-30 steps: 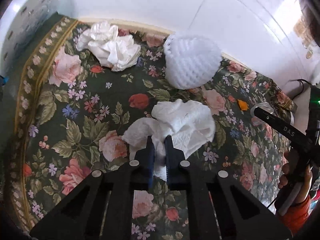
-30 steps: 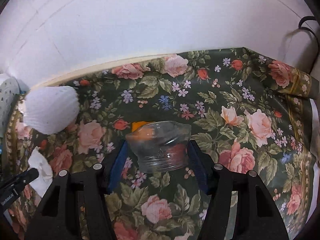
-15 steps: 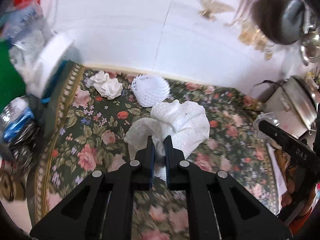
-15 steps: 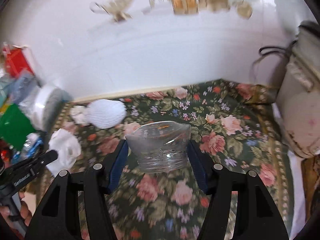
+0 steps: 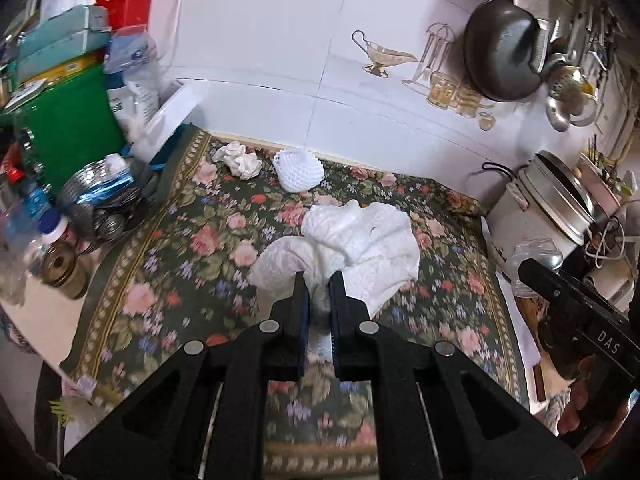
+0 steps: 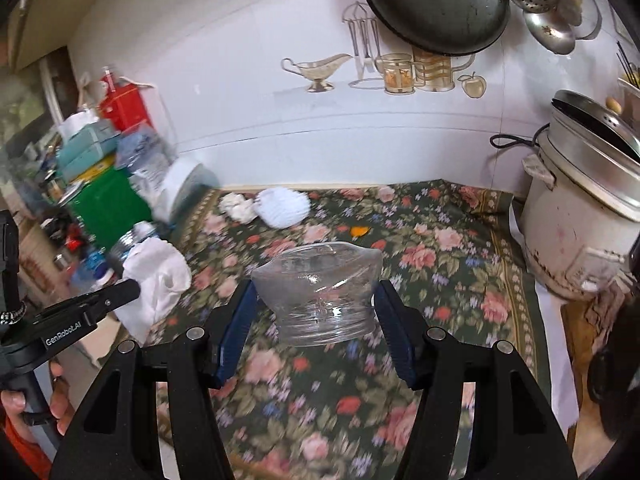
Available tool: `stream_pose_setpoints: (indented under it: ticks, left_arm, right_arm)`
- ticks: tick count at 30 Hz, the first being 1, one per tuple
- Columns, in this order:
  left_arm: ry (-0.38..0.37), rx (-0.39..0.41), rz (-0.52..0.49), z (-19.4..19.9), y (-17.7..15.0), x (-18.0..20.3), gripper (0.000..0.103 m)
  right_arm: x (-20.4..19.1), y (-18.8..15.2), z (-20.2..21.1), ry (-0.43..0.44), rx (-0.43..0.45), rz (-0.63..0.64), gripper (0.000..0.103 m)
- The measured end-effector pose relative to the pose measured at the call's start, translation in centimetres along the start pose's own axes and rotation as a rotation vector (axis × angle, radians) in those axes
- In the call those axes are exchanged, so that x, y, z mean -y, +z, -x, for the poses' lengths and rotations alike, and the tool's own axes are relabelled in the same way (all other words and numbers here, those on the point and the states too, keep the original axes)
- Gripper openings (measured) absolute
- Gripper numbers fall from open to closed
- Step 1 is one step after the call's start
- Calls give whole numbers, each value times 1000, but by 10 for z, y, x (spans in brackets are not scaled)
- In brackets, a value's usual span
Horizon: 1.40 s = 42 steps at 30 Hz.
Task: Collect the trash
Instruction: 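Carry the white tissue and clear cup down over the trash bin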
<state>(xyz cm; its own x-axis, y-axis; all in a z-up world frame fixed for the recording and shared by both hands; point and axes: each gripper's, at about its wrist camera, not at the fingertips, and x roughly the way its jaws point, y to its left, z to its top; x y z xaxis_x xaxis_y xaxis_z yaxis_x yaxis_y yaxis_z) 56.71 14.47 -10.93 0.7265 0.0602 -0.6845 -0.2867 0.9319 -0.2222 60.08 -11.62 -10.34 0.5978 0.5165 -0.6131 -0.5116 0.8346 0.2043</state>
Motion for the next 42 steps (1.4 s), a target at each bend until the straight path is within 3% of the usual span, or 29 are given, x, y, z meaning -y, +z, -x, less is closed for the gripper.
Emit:
stream_pose_setpoints:
  ticks: [7,12,25,34,42]
  left_arm:
    - [-35,-15,-22,43,-37,-15,8]
    - [-73,-26,-88,83,-70,-33,8]
    - [-85,-79,-193,167,-169,-92,8]
    - [-134,-220,-162,153,-224,-100,8]
    - [-135,-375,-163,84,-292,-89,8]
  right_arm:
    - [-33,-38,40,5,15,-24,57]
    - [-65,-72,66,-39,33,-48,57]
    - [-150,-170,118,-100,15,-145,57]
    - [-165,-217,127,-135,-74,-170,57]
    - [-135,-270,99,-173,-197,-209,58]
